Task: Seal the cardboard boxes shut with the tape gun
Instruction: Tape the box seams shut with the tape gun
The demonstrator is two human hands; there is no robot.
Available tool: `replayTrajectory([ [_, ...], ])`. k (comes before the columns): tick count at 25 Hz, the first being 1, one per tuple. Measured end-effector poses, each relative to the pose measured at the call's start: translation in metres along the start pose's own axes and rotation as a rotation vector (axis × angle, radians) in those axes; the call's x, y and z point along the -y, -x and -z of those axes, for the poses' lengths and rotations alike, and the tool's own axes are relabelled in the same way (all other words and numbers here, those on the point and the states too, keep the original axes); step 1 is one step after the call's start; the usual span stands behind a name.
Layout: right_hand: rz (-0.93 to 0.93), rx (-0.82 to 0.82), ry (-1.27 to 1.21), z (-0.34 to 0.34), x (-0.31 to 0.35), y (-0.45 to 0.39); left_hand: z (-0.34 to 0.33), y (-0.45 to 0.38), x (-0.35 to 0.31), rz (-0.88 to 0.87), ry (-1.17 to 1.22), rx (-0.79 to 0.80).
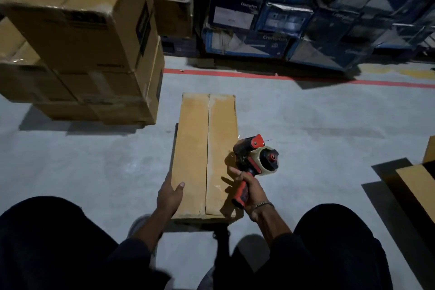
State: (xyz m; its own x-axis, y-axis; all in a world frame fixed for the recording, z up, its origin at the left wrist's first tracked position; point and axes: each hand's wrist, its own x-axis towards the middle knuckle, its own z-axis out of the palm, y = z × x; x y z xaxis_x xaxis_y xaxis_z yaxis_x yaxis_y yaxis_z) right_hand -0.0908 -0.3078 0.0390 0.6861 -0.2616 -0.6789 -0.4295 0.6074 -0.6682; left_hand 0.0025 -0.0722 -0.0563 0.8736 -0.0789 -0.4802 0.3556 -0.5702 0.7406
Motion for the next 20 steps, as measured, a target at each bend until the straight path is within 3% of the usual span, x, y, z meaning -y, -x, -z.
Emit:
replayTrajectory([
  [6,-0.073,0.081,0.008,-0.015,-0.038,0.013,0.035,-0.057,-0.037,-0.207,-0.226,0.119],
  [9,-0.103,0.063,0.149,-0.027,-0.057,0.024,0.032,-0.095,-0.061,-0.289,-0.445,0.215],
  [12,-0.15,-0.003,0.198,-0.029,-0.057,0.021,0.027,-0.115,-0.079,-0.321,-0.571,0.198],
  [16,-0.187,-0.08,0.179,-0.026,-0.038,0.031,0.032,-0.082,-0.081,-0.323,-0.436,-0.076],
  [18,-0.181,-0.122,0.227,-0.026,-0.034,0.039,0.034,-0.057,-0.087,-0.18,-0.138,0.049],
  [20,-0.158,-0.107,0.291,-0.031,-0.028,0.046,0.038,-0.032,-0.099,0.071,0.155,0.317],
])
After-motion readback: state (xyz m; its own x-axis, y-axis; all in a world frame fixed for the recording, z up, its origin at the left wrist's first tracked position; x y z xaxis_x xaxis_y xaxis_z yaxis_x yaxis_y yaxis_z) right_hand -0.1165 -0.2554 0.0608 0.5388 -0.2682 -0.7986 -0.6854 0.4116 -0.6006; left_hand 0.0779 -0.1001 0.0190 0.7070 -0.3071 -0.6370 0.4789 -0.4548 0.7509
